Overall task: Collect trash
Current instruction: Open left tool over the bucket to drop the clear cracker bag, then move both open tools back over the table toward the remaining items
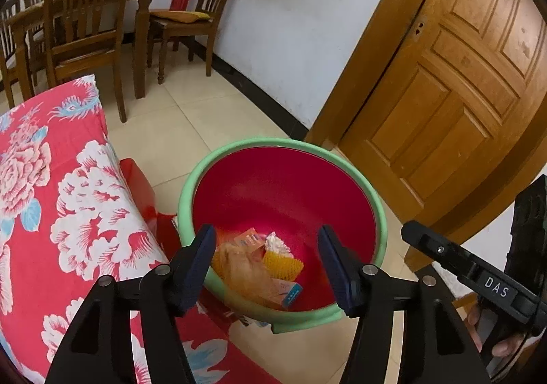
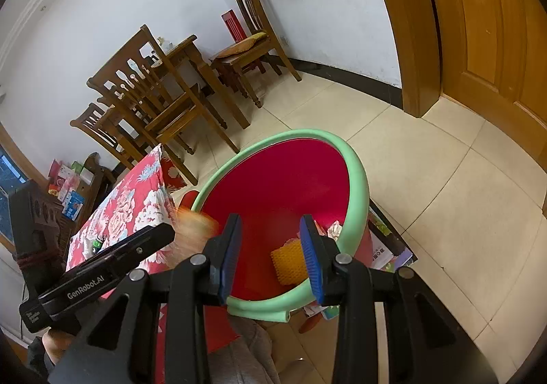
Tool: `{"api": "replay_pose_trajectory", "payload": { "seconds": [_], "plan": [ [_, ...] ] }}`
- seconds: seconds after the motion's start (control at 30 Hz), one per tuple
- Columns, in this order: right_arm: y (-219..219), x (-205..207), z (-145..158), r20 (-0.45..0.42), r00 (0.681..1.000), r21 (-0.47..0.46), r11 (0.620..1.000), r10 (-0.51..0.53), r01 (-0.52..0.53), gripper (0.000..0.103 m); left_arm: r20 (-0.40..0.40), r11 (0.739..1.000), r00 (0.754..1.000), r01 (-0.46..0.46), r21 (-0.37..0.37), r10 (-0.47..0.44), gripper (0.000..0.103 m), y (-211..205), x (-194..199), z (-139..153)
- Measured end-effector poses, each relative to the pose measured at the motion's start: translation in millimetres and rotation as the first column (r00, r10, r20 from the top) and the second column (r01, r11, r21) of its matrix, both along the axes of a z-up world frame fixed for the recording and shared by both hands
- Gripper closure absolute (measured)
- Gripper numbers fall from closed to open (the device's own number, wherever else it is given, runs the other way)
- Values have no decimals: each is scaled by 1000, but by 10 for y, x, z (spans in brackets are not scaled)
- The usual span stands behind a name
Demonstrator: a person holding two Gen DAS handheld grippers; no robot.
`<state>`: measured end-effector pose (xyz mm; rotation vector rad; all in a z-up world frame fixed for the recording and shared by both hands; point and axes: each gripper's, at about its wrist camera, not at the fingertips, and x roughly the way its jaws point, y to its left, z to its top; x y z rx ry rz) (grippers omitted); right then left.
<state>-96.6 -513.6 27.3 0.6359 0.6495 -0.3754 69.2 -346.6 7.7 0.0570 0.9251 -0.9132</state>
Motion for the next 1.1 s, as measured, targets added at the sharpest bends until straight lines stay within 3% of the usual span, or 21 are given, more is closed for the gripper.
{"api": "replay_pose_trajectory", "payload": {
  "seconds": [0.6, 0.87, 1.1],
  "plan": [
    [248, 150, 110, 23, 997, -19, 997, 76, -76, 66, 32, 987, 987, -157, -34, 159, 40, 732, 124, 301],
    [582, 388, 181, 23, 985, -33, 985, 173, -172, 66, 50, 962, 961, -271, -30, 273, 40, 1260, 351, 338],
    [877, 620, 189, 13, 969, -39, 968, 247, -246, 66, 58, 924, 922, -381, -29, 382, 40, 1765, 617, 348]
  ]
}}
